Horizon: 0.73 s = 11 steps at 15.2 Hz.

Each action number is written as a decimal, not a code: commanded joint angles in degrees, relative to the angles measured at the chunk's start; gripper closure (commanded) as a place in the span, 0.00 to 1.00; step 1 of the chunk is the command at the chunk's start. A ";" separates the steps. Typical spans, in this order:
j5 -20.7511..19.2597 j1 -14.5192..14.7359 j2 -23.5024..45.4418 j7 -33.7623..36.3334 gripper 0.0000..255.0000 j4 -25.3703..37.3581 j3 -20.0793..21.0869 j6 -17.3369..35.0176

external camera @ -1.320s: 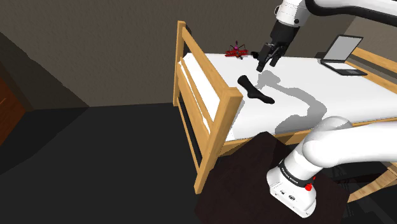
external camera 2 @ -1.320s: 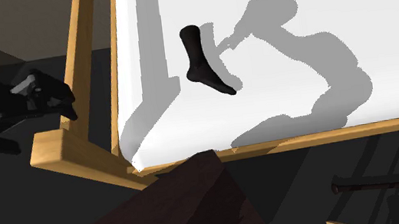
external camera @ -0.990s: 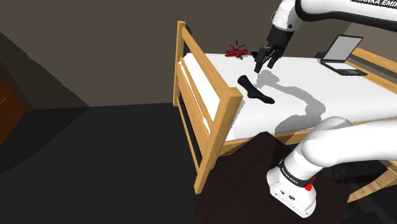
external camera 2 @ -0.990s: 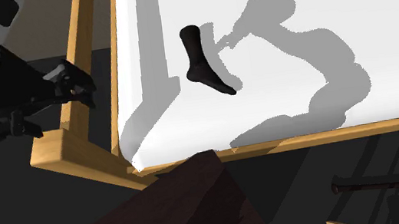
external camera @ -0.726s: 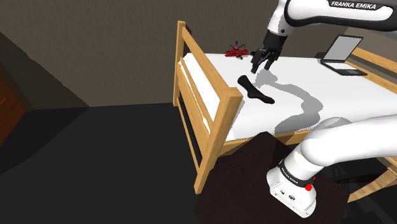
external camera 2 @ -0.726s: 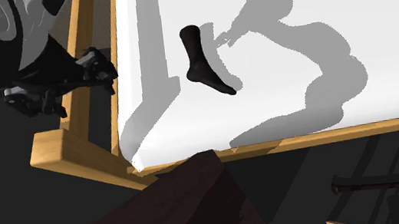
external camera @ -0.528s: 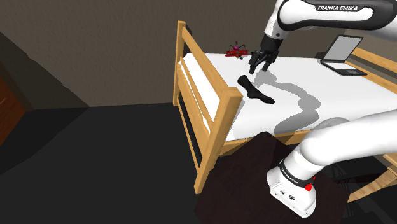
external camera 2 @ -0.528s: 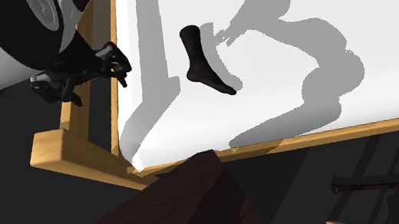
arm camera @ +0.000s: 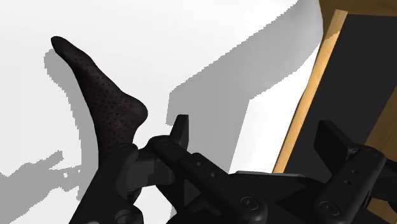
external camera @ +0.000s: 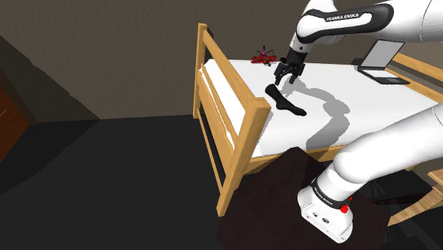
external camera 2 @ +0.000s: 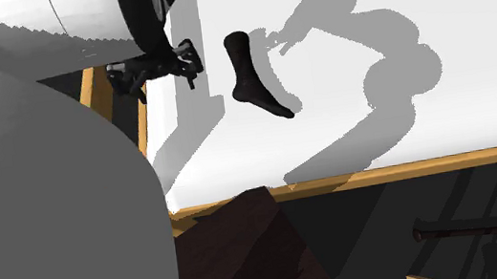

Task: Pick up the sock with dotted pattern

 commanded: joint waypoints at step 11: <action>7.40 -4.49 22.72 -7.40 0.00 10.51 -8.21 9.22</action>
